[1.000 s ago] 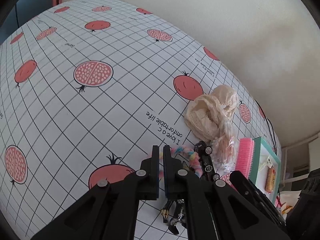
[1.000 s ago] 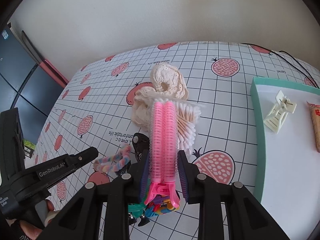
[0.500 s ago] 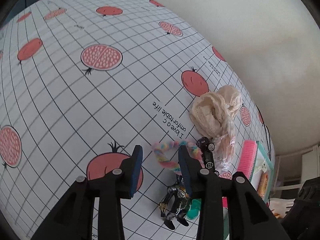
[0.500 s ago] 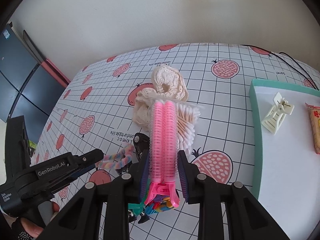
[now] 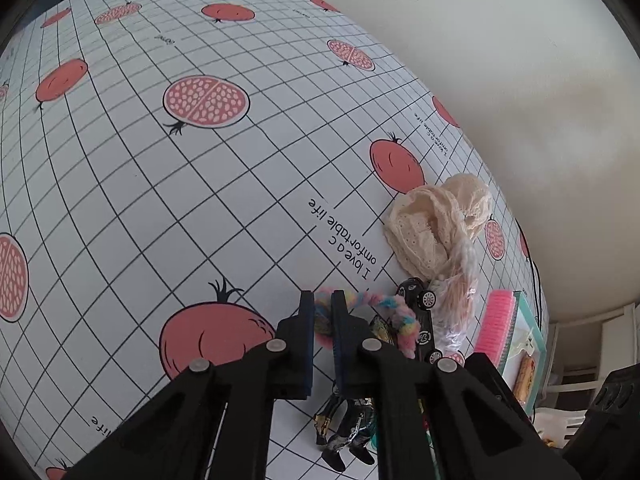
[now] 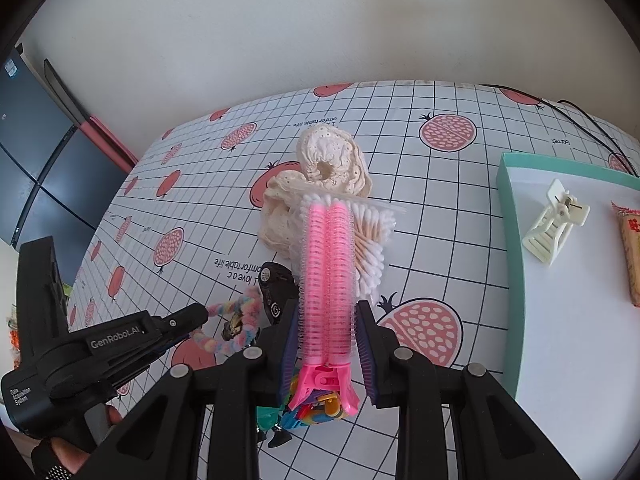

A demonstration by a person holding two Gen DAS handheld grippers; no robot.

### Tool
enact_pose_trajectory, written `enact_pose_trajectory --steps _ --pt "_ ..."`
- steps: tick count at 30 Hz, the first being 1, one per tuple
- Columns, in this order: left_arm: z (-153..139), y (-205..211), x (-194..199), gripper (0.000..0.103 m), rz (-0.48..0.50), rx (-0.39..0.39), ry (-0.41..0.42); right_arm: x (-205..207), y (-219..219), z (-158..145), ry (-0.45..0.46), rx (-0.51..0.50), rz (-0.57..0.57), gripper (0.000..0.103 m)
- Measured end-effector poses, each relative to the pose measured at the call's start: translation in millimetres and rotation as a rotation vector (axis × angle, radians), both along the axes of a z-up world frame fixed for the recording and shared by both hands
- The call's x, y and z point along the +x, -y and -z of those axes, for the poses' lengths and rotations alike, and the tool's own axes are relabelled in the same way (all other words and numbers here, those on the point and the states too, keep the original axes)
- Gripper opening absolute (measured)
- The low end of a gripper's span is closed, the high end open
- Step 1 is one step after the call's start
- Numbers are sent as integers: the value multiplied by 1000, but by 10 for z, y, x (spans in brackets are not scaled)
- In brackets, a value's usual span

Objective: Organize objects
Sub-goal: 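Lift the pink roller and rainbow pipe cleaner and carry them toward the tray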

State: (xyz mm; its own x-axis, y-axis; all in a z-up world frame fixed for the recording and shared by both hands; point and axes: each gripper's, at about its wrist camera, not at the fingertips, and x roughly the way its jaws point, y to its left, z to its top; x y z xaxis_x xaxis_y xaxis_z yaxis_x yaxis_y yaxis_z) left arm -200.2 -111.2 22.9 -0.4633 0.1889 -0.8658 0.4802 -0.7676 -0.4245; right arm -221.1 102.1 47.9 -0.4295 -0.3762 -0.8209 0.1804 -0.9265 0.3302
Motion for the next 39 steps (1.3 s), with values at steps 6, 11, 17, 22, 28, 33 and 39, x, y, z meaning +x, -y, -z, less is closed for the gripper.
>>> enact_pose_trajectory --steps 6,11,17,22,28,33,39 --pt "-117 39 8 6 -8 1 -42 11 -14 -52 -12 -4 3 29" --pt "-339 31 42 6 -3 -5 -107 42 -41 -146 -31 -10 3 29" --pt "-597 -8 52 6 8 -8 -176 83 -123 -244 -49 -15 13 29" --pt "-767 -114 53 6 27 -13 -227 119 -246 -318 -61 -13 33 29" --pt "-896 -333 46 6 65 -17 -269 154 -509 -389 -68 0 72 29" --pt "-909 -587 21 6 107 3 -283 198 -852 -422 -67 11 126 29" --pt "-933 -971 -9 6 168 19 -301 262 -1331 -428 -64 30 197 29"
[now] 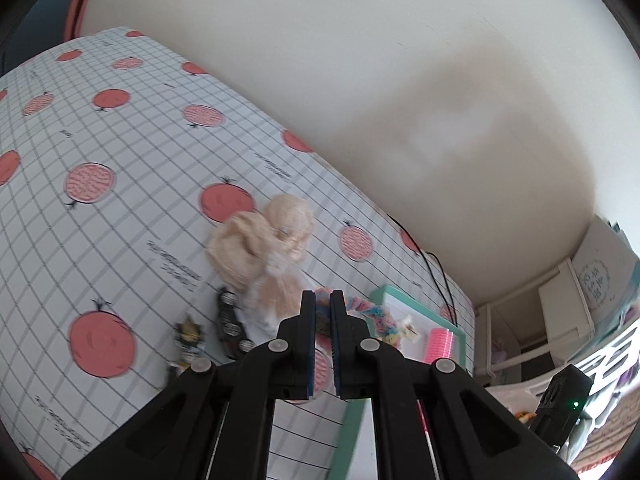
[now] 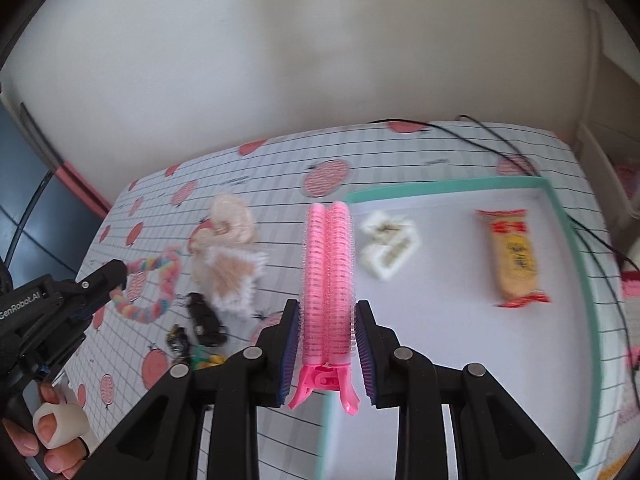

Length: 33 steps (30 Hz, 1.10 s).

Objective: Organize objects
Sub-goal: 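Lift the pink roller and rainbow pipe cleaner and carry them toward the tray, then open the left gripper to drop the pipe cleaner while the right gripper releases the pink roller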

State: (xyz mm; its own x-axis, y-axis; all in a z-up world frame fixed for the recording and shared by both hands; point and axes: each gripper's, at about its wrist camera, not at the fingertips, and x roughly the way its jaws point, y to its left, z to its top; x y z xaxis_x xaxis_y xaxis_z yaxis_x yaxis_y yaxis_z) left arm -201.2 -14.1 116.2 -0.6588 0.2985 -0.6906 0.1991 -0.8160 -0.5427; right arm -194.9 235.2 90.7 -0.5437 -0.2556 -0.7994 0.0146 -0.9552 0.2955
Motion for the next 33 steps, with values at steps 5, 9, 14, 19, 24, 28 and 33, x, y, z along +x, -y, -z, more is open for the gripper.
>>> enact_pose_trajectory --steps 5,9,14,19,24,28,33 --pt "0 -338 -21 6 64 3 -9 80 -411 -15 3 3 67 29" --pt "12 -614 -26 6 122 -4 -12 145 -674 -14 6 15 108 29" --pt "68 -923 -5 6 187 -32 -14 212 -964 16 14 18 161 29" --pt "134 -1117 -12 6 228 -58 -11 246 -1140 28 14 13 195 29" --pt "223 -1292 -23 6 265 -101 -4 229 -1270 126 35 3 220 29" --pt "344 -1402 -36 6 291 -138 20 204 -1329 252 69 25 234 29" --pt "540 -1543 -29 6 322 -172 56 166 -1379 385 104 44 248 29"
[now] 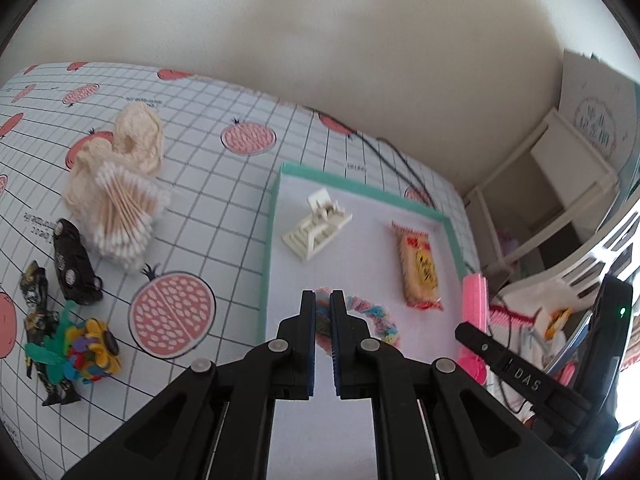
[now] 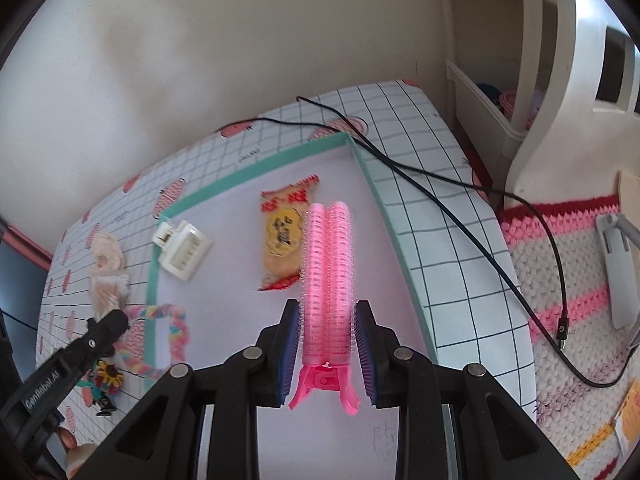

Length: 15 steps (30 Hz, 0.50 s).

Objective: Organize objects
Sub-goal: 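Open the left gripper to drop the pipe cleaner while the right gripper releases the pink roller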

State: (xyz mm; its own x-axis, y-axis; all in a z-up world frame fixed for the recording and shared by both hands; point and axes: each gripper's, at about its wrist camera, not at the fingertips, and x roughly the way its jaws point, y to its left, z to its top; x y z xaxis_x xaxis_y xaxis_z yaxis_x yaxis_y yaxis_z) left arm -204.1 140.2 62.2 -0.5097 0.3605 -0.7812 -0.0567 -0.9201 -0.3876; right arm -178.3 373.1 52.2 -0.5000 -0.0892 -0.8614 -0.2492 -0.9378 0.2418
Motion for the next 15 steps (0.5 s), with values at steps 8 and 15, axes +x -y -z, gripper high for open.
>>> enact_pose_trajectory --steps 8,15 --pt "230 -165 38 6 33 -49 27 -28 -23 148 34 4 7 29" --pt "333 -226 17 7 46 -91 43 -60 -17 243 51 4 8 29"
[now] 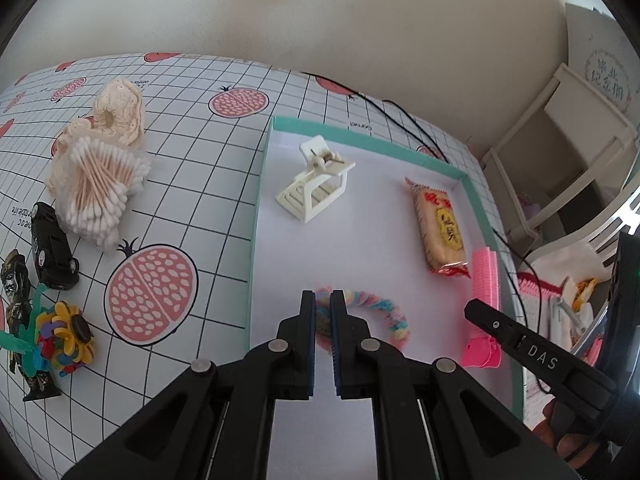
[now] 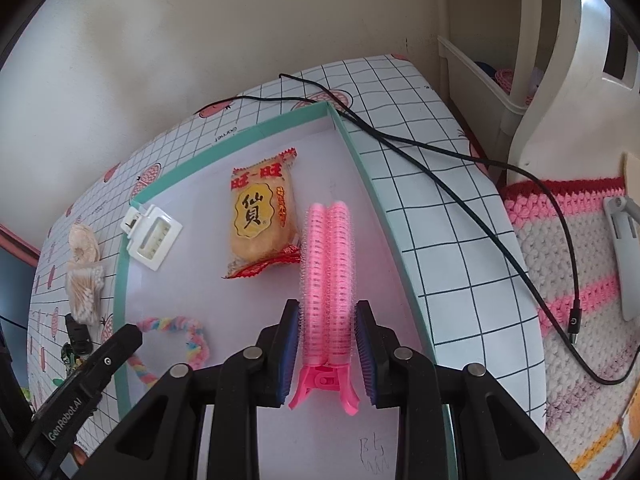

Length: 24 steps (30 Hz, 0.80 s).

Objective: Organize objects
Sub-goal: 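Open the left gripper to drop the pipe cleaner while the right gripper releases the pink roller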

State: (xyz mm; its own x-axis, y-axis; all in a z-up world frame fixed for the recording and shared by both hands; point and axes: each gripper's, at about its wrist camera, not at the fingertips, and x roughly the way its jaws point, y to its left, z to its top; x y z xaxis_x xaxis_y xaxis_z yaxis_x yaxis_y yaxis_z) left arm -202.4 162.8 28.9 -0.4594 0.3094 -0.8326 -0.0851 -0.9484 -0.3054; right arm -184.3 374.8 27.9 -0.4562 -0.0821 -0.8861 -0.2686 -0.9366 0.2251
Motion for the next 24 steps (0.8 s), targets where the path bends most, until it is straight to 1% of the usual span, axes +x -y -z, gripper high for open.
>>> enact_pose_trajectory --steps 7,11,18,19,20,21,23,24 --pt "134 -69 -23 7 6 -40 45 -19 3 9 -3 10 -8 29" --pt "116 -115 1 7 12 -52 43 -20 -4 14 -3 4 -3 30" --pt "82 -112 2 7 30 -33 60 -21 20 13 5 26 -12 31" --pt "69 -114 5 8 35 -32 60 -16 22 6 5 27 -12 33" --pt "57 -117 2 10 40 -27 63 -11 24 -8 1 29 -12 35" --pt "43 -120 0 17 44 -23 65 -7 25 -27 -3 34 -11 40" --pt "-7 -117 9 28 49 -21 58 4 28 -73 -12 37 -7 41" --pt "-40 -115 16 30 49 -20 49 9 30 -96 -17 37 -6 41"
